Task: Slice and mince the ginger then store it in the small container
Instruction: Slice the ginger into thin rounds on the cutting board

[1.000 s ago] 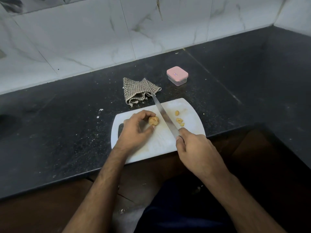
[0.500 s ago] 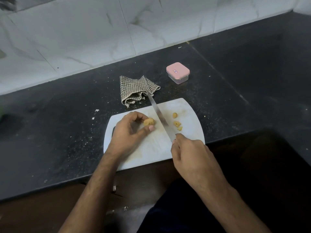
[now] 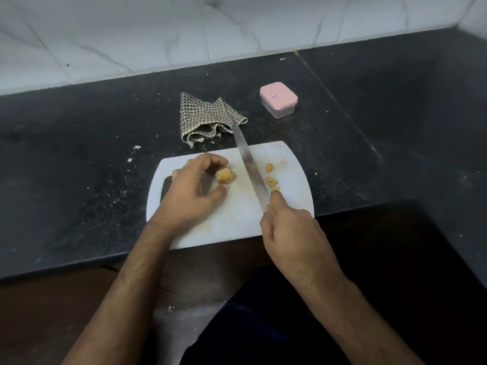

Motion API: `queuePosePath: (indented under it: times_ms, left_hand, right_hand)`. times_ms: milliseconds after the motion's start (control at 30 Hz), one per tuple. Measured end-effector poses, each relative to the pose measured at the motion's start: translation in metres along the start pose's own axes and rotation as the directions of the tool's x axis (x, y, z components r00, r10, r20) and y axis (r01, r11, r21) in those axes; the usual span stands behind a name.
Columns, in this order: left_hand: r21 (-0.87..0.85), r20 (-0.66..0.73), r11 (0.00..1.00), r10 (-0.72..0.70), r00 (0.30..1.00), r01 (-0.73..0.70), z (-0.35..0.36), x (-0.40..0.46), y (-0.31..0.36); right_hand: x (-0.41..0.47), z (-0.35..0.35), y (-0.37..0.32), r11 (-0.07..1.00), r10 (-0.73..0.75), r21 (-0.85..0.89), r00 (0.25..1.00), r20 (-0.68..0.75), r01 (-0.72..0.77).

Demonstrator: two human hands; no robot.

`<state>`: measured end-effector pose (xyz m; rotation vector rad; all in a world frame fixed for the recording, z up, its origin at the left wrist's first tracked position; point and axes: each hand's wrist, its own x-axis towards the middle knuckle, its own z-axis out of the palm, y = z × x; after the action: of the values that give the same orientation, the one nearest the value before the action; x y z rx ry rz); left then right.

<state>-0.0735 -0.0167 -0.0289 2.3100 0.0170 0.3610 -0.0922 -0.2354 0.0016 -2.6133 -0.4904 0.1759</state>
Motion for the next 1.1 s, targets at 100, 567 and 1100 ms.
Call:
queuePosePath:
  times_ms: [100,567,1100]
  left_hand:
    - [-0.014,0.003,1.0,0.007,1.0,-0.007,-0.002,-0.001,0.0]
    - [-0.041,-0.027,0.999,0.003,1.0,-0.004,-0.005,0.001,-0.003]
    - [0.016,0.057,0.996,0.09,0.994,-0.091,-0.012,-0.002,-0.001]
  right_hand:
    - [0.0,0.002,-0.003,0.999,0.039,-0.014,0.999,-0.007,-0.039]
    - [0.002,0.017,-0.019,0.984,0.148,-0.074,0.978,-0.144,-0.159]
    - [0.0,0.011,-0.028,0.972,0.185,-0.134,0.981,-0.064,-0.193]
